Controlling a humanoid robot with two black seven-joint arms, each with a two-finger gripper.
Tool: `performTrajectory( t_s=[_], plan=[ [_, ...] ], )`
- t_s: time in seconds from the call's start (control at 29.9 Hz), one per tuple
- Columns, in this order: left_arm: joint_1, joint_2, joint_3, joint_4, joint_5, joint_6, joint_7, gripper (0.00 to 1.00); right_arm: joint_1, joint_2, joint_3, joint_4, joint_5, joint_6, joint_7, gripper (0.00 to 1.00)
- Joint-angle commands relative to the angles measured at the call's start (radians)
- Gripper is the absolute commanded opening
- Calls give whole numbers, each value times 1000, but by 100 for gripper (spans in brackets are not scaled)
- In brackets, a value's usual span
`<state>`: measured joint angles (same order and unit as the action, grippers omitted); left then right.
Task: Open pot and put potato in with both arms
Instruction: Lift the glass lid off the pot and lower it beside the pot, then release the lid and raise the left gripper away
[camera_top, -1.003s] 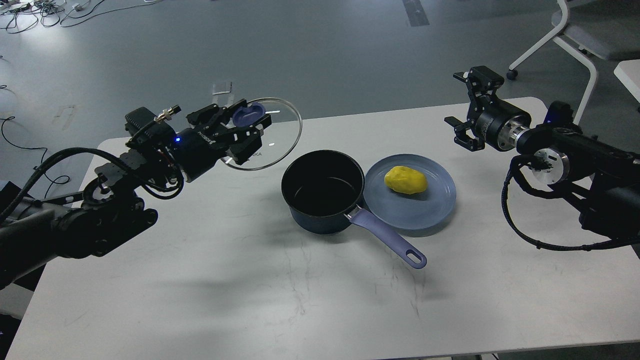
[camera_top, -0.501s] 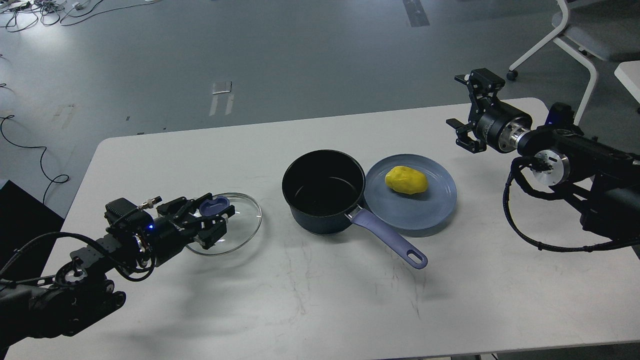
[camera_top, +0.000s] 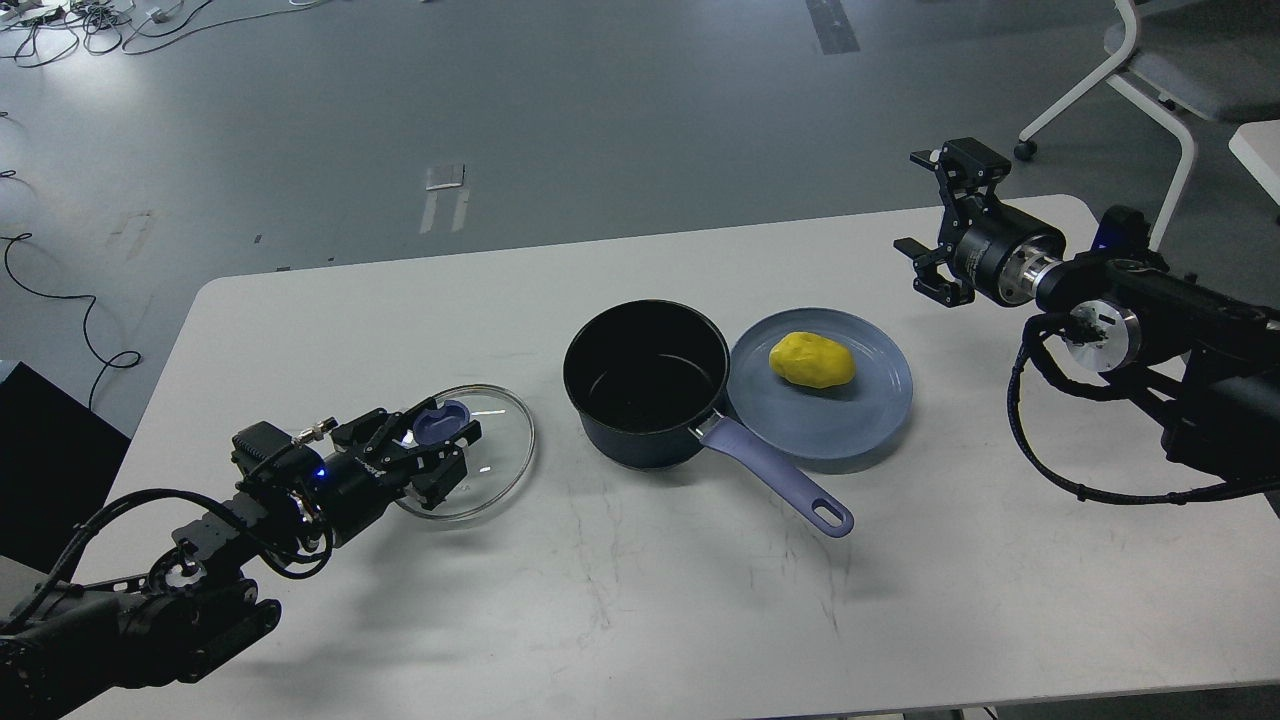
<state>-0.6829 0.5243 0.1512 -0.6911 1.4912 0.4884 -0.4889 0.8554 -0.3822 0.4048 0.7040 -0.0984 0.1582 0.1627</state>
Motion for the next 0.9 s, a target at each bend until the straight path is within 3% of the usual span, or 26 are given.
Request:
performTrajectory(
  t_s=[0.0,0.33,0.53,0.67,0.87],
  plan=[
    [-3,-4,-4,7,-2,0,0,97,1,-3,0,0,0,0,0,100],
    [-59,10,-16,-37,-175,0,0,98,1,-1,0,2,-1,1,0,100],
    [-121,112,-22,-224,-227,0,0,98,4,-1,-1,2,-1,1,0,100],
    [-142,151,-88,-330,-297,0,0,98,4,-1,-7,6,-14,3,1,100],
    [-153,134,-295,-323,-565,0,0,98,36,6,-83,23,-203,3,29,100]
  ],
)
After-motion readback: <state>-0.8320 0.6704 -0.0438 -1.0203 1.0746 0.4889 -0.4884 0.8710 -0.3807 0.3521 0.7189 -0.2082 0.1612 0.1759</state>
